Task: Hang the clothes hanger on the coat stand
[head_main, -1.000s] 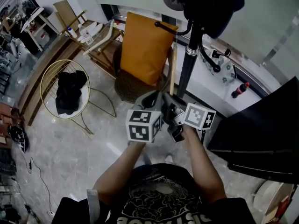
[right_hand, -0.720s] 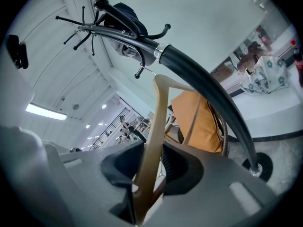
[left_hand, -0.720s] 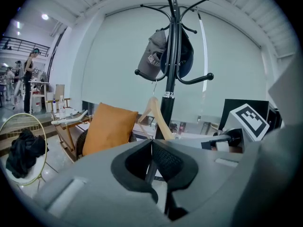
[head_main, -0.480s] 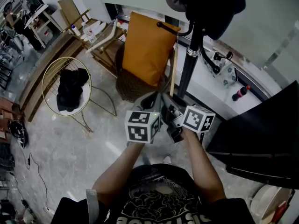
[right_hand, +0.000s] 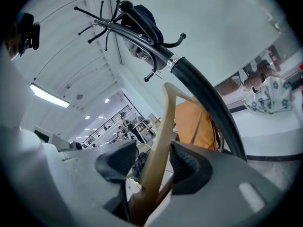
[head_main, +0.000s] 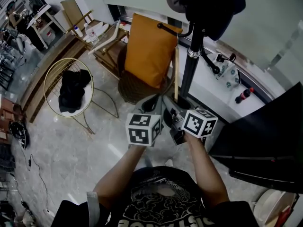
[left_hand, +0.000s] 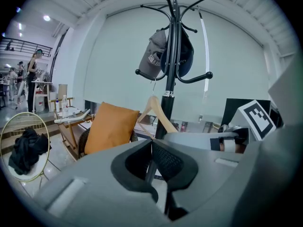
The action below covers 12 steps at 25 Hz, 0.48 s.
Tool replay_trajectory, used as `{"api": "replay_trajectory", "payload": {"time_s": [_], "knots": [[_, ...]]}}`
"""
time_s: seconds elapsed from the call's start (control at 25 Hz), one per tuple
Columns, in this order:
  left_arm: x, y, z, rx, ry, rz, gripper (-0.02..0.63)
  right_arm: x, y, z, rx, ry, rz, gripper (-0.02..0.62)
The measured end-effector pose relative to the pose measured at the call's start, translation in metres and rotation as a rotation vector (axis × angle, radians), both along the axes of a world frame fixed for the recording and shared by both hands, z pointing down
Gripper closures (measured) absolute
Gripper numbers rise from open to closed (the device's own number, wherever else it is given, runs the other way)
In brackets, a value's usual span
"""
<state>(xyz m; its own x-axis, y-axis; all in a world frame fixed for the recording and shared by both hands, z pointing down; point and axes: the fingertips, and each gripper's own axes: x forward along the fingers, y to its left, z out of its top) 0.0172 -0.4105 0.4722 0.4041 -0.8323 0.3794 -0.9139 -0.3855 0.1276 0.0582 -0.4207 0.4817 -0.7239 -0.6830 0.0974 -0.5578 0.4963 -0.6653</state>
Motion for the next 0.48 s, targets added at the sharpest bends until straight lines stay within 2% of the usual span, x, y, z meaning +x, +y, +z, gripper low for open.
{"api": "replay_trajectory", "payload": {"time_s": [0.48], "knots": [[0.006,0.004,0.000,0.006,-0.001,0.005,0.600,0.013,0.003,-0.005,0.108,0.151,0.063,0.350]]}}
